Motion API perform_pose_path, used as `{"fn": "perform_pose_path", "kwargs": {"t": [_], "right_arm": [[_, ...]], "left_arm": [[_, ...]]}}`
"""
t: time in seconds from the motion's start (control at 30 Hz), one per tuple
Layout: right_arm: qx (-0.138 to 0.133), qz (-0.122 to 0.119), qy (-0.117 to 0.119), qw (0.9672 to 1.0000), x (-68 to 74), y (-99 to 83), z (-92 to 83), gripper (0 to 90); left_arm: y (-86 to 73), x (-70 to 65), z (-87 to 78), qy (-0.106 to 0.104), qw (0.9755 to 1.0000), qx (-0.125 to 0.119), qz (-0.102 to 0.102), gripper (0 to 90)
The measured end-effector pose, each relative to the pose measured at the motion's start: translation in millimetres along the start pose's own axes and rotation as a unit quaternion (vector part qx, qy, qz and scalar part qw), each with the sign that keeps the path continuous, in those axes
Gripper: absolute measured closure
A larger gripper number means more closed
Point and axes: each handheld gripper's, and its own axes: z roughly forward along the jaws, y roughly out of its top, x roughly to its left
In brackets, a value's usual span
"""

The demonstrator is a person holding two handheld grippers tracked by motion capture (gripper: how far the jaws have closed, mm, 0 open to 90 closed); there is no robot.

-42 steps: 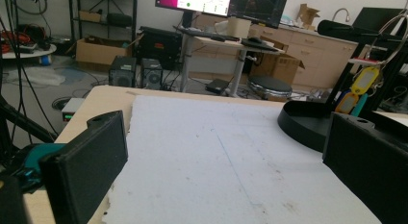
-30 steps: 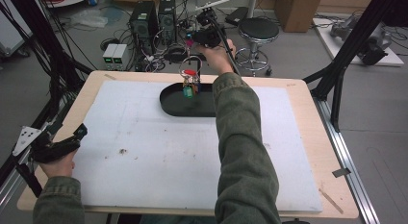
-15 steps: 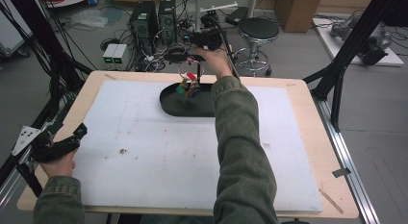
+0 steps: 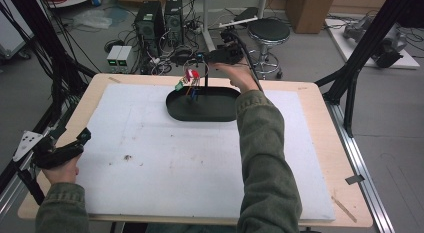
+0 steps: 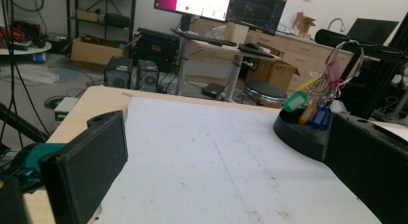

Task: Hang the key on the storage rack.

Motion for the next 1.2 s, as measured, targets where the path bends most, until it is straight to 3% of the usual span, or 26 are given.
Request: {"fn": "perform_pose_path", "kwargs": {"t": [0.1,0.37,0.5,0.6,0.77,1.07,1.2], "right_arm": [[0.004,-0.004,-0.008,0.9999,1.7,-2.9,-6.4,0.5],[0.011,-0.035,-0.059,0.9976,6.3,-6.5,-24.0,0.5],[0.021,-0.032,-0.074,0.9965,8.4,-7.2,-34.8,0.4],[0.012,-0.028,-0.087,0.9958,8.4,-13.1,-45.4,0.4],[0.015,-0.038,-0.107,0.9934,7.2,-25.4,-59.4,0.5],[0.005,-0.049,-0.124,0.9911,7.5,-48.7,-84.5,0.5],[-0.004,-0.038,-0.124,0.9915,4.7,-58.4,-92.2,0.5]], "left_arm": [[0.2,-0.3,-0.2,0.002,1.0000,-0.001,-0.003,2.3],[0.2,-1.5,-0.5,0.002,1.0000,0.004,0.000,2.3],[-0.2,-1.4,0.1,-0.001,1.0000,0.007,0.002,2.3],[-0.1,-2.4,0.0,-0.002,1.0000,0.007,0.002,2.3],[-0.2,-3.4,0.0,-0.004,0.9999,0.009,0.004,2.3],[-0.6,-4.8,1.4,-0.007,0.9999,0.012,0.007,2.3],[-0.5,-5.7,1.6,-0.008,0.9998,0.014,0.008,2.3]]}}
